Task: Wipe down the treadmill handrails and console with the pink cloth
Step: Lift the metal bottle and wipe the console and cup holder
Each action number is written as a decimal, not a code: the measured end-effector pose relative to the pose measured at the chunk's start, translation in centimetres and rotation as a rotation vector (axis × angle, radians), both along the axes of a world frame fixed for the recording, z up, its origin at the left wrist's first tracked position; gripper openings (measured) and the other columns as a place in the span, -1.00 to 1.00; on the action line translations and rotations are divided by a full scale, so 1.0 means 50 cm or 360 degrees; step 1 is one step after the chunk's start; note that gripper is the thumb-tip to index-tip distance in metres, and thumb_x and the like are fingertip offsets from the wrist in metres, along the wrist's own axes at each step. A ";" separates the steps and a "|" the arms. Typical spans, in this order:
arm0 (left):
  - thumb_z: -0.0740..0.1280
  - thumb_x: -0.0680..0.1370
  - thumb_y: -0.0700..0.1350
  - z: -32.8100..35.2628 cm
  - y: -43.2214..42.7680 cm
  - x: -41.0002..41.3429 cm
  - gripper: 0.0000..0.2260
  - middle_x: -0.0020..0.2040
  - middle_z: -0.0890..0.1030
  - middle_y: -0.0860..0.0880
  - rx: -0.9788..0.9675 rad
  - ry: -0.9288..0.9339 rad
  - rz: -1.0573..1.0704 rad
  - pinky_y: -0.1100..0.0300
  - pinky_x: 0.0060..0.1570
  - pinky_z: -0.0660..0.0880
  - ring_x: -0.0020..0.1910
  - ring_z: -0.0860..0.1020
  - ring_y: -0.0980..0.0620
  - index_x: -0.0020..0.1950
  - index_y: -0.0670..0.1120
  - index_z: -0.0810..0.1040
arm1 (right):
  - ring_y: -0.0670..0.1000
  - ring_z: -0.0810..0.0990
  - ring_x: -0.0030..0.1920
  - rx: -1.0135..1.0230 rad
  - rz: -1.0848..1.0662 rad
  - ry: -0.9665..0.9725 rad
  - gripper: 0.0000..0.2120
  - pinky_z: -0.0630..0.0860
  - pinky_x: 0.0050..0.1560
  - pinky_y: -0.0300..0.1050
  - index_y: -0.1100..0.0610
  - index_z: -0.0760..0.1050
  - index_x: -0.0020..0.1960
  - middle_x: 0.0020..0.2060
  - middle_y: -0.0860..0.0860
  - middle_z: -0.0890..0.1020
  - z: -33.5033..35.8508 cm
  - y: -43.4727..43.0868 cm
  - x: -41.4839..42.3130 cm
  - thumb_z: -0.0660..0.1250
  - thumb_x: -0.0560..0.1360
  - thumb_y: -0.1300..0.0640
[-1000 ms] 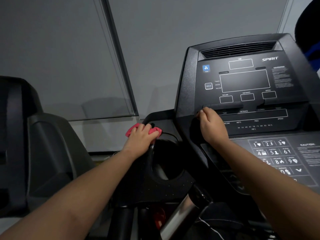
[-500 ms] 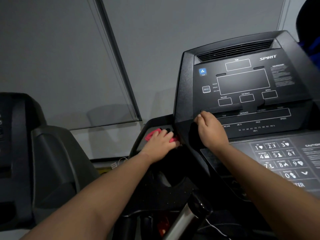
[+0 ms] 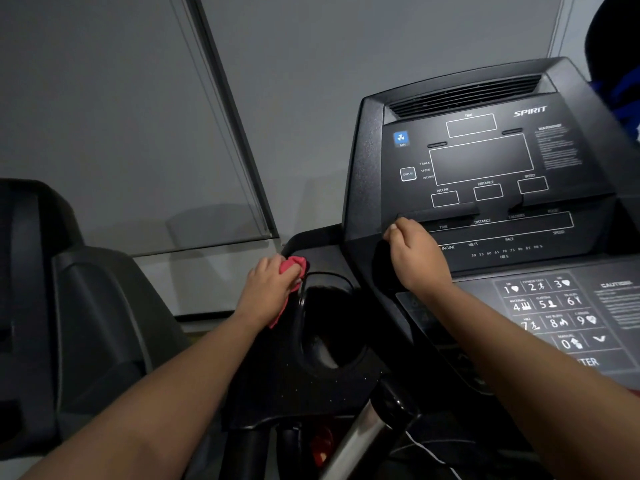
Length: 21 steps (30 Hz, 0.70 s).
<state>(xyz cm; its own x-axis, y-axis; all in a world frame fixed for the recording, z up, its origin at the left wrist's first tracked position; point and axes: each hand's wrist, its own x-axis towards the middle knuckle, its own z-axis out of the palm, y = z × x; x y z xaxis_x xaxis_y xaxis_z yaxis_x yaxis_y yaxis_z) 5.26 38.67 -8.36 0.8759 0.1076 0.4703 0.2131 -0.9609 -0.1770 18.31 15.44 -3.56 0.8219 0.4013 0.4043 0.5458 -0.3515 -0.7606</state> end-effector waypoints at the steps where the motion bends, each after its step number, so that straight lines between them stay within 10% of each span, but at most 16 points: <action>1: 0.12 0.49 0.05 0.000 -0.008 0.008 -0.83 -0.16 0.52 -0.14 0.0048 -0.0010 -0.0032 0.04 -0.31 0.46 -0.25 0.49 -0.16 0.00 0.02 0.36 | 0.11 0.47 -0.08 -0.0003 -0.0005 0.0001 -0.73 0.36 -0.08 -0.02 0.20 0.44 -0.11 -0.13 0.07 0.51 0.000 0.000 0.000 0.05 0.61 0.09; 11: 0.17 0.43 -0.04 -0.007 -0.075 0.080 -0.81 -0.09 0.54 -0.13 0.0359 0.0004 -0.0291 0.05 -0.29 0.45 -0.20 0.50 -0.15 0.01 -0.01 0.43 | 0.10 0.47 -0.09 -0.0010 -0.0011 -0.0006 -0.73 0.35 -0.09 -0.03 0.20 0.43 -0.13 -0.13 0.07 0.52 0.001 0.000 0.000 0.05 0.61 0.09; 21: 0.34 0.55 0.03 -0.021 -0.057 -0.005 -0.72 0.11 0.49 -0.20 -0.0555 -0.0162 0.0567 -0.12 -0.02 0.46 0.10 0.43 -0.25 0.16 -0.10 0.55 | 0.09 0.44 -0.14 -0.0028 -0.0023 0.0005 -0.73 0.25 -0.17 -0.08 0.20 0.40 -0.16 -0.17 0.08 0.51 0.003 0.001 -0.003 0.05 0.61 0.10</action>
